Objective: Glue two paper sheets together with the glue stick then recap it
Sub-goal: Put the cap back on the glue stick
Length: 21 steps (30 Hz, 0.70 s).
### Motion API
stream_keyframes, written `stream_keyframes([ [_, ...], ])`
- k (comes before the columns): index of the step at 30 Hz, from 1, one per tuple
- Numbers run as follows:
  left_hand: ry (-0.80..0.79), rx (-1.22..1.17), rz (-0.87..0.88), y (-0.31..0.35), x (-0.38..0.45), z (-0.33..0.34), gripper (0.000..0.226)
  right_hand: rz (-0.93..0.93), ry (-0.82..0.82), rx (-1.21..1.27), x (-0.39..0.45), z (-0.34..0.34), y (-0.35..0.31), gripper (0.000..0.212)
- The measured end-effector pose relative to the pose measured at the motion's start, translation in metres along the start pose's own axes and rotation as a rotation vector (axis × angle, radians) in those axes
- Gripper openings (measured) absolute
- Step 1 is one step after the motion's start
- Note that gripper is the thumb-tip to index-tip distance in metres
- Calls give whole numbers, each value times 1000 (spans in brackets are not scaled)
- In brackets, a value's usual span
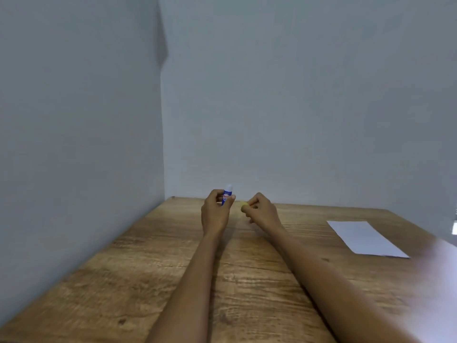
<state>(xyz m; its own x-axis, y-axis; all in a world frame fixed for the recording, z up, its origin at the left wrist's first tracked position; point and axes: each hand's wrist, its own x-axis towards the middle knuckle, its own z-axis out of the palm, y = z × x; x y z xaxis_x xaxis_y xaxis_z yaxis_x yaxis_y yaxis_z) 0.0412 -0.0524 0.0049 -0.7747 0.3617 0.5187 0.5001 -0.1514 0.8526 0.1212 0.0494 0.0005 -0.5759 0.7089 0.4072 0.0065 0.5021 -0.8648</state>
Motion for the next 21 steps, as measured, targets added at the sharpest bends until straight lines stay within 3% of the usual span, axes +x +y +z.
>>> stream_keyframes([
  [3,-138,9,70,5,-6,5,15,7,-53,231,-5,-24,1,6],
  [9,-310,94,99,10,-16,11,16,40,-57,523,-8,-41,2,17],
  [21,-345,230,82,4,-9,5,32,-67,-167,307,-5,-36,1,17],
])
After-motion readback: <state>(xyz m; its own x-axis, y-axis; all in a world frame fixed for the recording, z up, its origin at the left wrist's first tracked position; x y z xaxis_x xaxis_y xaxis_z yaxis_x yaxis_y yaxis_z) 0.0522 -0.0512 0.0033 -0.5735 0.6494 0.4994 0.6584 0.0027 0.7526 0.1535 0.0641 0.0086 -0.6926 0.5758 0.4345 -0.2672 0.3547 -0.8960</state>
